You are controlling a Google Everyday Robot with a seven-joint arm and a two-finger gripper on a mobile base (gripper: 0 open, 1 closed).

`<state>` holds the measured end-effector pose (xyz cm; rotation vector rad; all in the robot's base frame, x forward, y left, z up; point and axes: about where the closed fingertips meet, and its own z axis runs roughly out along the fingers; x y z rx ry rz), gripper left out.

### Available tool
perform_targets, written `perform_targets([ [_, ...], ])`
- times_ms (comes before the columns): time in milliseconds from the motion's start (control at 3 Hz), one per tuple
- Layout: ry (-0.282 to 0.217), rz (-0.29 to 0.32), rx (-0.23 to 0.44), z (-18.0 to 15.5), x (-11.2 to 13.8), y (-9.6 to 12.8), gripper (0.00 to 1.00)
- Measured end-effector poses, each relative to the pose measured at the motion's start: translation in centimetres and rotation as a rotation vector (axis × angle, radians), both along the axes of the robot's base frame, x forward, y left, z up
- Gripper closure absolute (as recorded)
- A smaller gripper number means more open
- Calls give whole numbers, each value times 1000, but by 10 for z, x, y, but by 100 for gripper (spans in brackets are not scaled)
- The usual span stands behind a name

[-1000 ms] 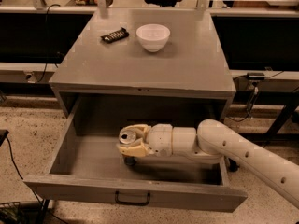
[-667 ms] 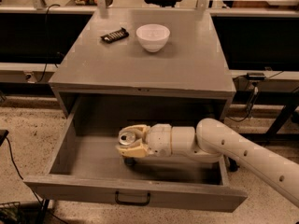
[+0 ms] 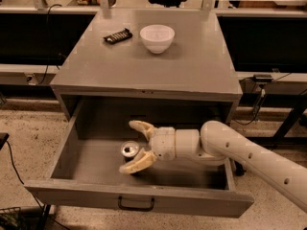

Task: Place redbull can into top drawer

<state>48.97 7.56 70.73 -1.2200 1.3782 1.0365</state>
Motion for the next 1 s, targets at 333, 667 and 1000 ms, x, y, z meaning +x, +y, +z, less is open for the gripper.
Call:
perform_targets([
  [333,-1,1,1,1,0,0,0],
  [667,-17,-40,-10,20,-2,-18,0],
  [1000,-22,-48,-14,22,-1,-21,0],
])
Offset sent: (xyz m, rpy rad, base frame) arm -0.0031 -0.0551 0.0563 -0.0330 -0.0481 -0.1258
